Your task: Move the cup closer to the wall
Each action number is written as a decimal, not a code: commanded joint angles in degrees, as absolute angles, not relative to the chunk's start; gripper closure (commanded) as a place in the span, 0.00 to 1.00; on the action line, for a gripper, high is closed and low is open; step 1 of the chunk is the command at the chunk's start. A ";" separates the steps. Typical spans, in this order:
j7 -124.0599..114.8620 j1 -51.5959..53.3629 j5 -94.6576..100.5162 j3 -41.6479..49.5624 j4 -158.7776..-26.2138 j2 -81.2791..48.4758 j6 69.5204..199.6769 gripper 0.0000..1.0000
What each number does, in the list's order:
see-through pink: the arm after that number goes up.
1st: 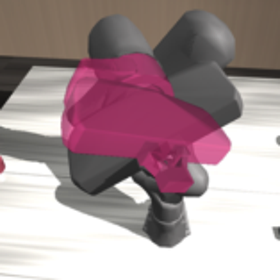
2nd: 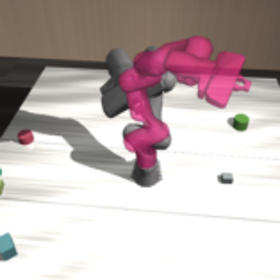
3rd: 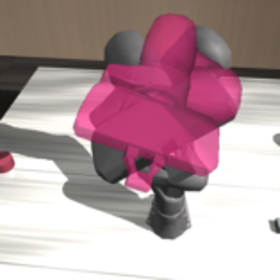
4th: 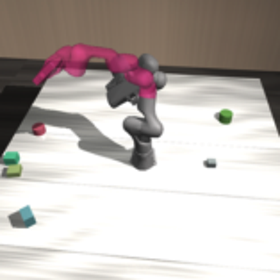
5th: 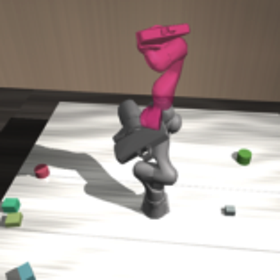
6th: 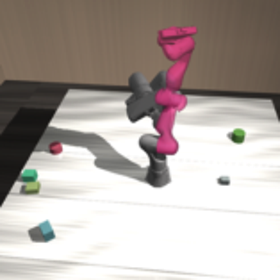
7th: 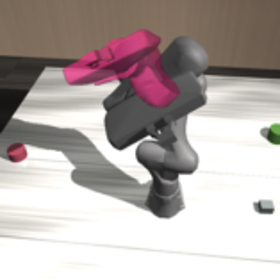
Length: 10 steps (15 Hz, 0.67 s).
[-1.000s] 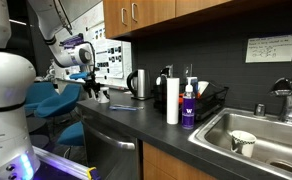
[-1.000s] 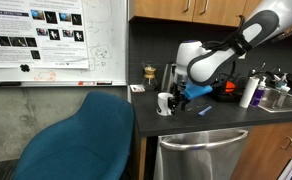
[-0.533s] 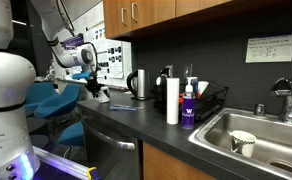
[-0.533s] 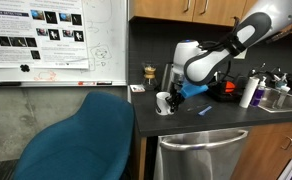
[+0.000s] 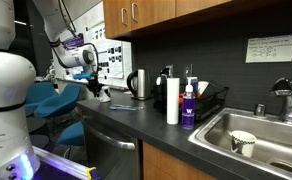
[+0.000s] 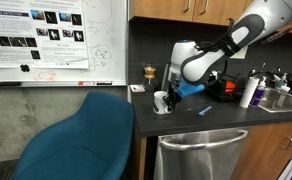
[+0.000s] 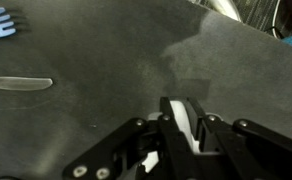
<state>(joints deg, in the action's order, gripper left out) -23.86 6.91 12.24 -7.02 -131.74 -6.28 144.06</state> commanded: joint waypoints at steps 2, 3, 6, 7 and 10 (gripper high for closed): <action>-27.47 7.94 12.68 -5.55 -128.94 -8.76 144.45 0.95; -28.18 7.98 12.65 -5.37 -128.31 -9.21 144.21 0.95; -29.55 8.06 12.24 -4.75 -125.83 -10.64 143.52 0.95; -29.83 8.12 12.19 -4.51 -124.89 -11.16 143.21 0.95; -30.23 8.29 12.09 -3.60 -121.65 -13.11 142.80 0.95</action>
